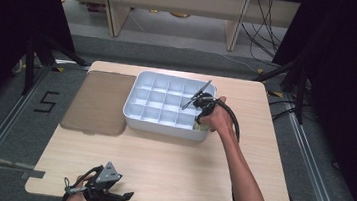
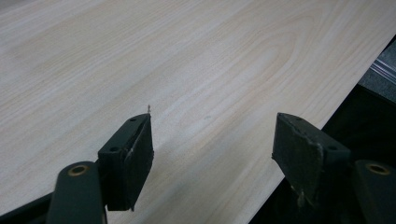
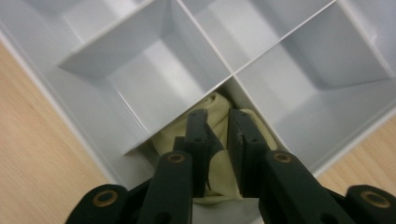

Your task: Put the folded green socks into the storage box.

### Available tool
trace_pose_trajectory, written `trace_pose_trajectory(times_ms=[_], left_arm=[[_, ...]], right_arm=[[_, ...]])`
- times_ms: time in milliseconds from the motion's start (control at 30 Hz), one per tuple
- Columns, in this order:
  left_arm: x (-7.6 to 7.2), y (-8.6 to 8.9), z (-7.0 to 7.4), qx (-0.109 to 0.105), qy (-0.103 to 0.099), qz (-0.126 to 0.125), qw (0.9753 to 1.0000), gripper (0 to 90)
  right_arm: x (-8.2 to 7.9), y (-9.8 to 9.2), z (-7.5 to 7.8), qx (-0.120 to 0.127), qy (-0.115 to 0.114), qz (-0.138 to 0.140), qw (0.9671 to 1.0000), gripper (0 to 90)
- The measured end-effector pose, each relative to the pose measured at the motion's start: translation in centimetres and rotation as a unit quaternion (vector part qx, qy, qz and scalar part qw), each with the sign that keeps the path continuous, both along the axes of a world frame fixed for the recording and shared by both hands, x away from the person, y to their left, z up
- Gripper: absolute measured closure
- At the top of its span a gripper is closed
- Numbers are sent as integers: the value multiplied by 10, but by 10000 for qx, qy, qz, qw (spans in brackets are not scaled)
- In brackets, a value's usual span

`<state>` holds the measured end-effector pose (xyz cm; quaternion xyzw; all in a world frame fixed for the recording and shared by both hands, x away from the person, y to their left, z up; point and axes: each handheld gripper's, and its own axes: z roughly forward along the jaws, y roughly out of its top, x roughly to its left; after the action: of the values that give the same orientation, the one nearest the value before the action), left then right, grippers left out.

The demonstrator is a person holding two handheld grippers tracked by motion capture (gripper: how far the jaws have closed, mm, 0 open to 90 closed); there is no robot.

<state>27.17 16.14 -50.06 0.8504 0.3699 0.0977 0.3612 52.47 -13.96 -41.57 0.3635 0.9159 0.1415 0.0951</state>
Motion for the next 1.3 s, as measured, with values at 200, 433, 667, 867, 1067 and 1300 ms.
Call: trace_pose_trajectory(times_ms=[200,433,667,867,1067,1300], left_arm=[[0,0,0,3,-6,0,10000,281],[0,1,1,-23,-20,-49,10000,280],[1,1,1,16,-37,23,10000,277],[1,1,0,-57,-4,63,10000,273],[2,3,0,-85,-36,136,9999,269],[3,5,0,-42,-71,136,9999,261]], right_arm=[[-10,-4,25,167,-235,-63,9996,675],[-18,-18,43,318,-390,-166,9986,597],[-32,-33,54,619,-511,-212,9965,532],[-48,-44,52,776,-628,-268,9946,500],[-63,-53,49,928,-609,-316,9933,462],[-80,-60,48,1222,-712,-237,9897,424]])
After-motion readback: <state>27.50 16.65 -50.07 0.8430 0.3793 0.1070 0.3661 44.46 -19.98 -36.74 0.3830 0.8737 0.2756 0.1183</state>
